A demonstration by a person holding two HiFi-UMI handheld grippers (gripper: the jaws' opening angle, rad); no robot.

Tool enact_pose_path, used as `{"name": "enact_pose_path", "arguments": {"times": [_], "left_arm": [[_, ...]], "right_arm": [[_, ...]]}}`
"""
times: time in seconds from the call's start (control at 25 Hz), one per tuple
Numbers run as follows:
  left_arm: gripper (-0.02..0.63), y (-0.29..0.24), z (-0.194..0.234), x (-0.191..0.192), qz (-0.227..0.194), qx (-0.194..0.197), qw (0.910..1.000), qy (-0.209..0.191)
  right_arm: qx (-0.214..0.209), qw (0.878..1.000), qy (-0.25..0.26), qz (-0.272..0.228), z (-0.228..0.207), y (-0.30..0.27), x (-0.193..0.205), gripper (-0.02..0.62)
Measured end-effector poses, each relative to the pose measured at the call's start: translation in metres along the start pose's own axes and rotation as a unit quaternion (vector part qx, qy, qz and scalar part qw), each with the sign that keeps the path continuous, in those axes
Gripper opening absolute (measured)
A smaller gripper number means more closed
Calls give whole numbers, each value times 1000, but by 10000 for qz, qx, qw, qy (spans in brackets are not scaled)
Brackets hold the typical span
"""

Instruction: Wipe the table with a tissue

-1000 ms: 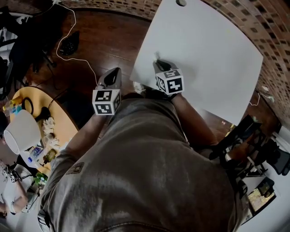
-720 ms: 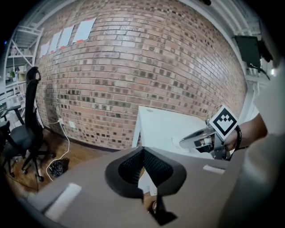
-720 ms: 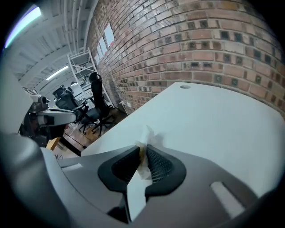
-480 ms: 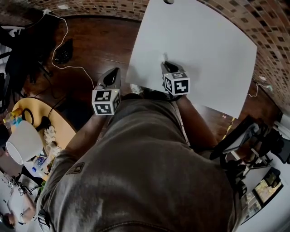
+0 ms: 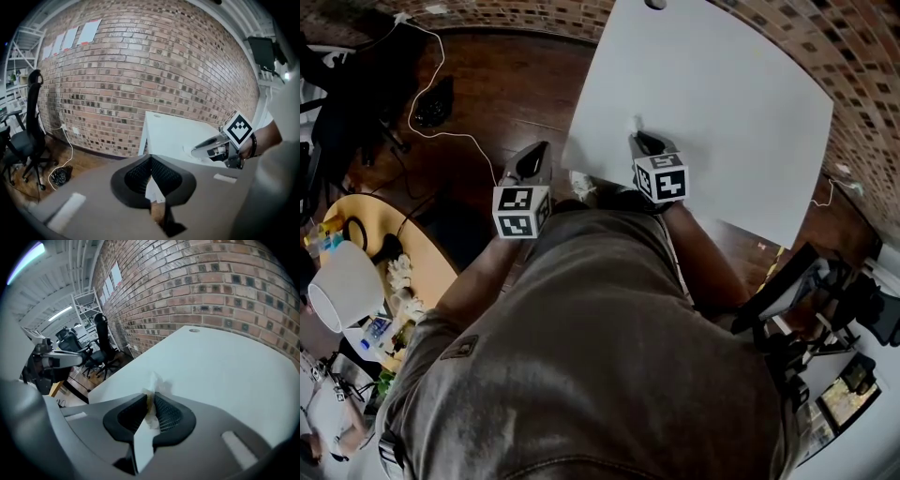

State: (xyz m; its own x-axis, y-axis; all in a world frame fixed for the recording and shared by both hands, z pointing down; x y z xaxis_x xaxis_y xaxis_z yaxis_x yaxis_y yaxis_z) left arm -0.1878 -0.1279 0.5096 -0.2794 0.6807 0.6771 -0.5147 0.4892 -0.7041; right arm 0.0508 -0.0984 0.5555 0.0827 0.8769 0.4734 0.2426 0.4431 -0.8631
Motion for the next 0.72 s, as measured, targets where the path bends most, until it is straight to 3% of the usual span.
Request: {"name": "enact_pose_path", "arguments": {"times": [0.28,0.72], "left_arm": [[2,9,-20,6,-114,-203,9997,27],[2,22,-107,15,-451,-258,9981,-332]], "right_arm": [[-518,9980,367,-49,23,9,16,63],[-623,9899,665,-1087,7,103,44,64]]}}
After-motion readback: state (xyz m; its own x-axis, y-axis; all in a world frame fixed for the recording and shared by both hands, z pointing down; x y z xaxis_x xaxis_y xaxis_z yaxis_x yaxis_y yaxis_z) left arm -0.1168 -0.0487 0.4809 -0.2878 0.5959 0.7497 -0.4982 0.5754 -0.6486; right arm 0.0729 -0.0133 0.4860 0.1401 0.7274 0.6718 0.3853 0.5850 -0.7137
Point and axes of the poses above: the fingertips, and each gripper's own axes: y backward along the fingers, z to its left, x out of its underside, the point moved 6 cm from there along y, backward along the fingers, and after that the axes turned 8 degrees about z, right-handed, at the moved point
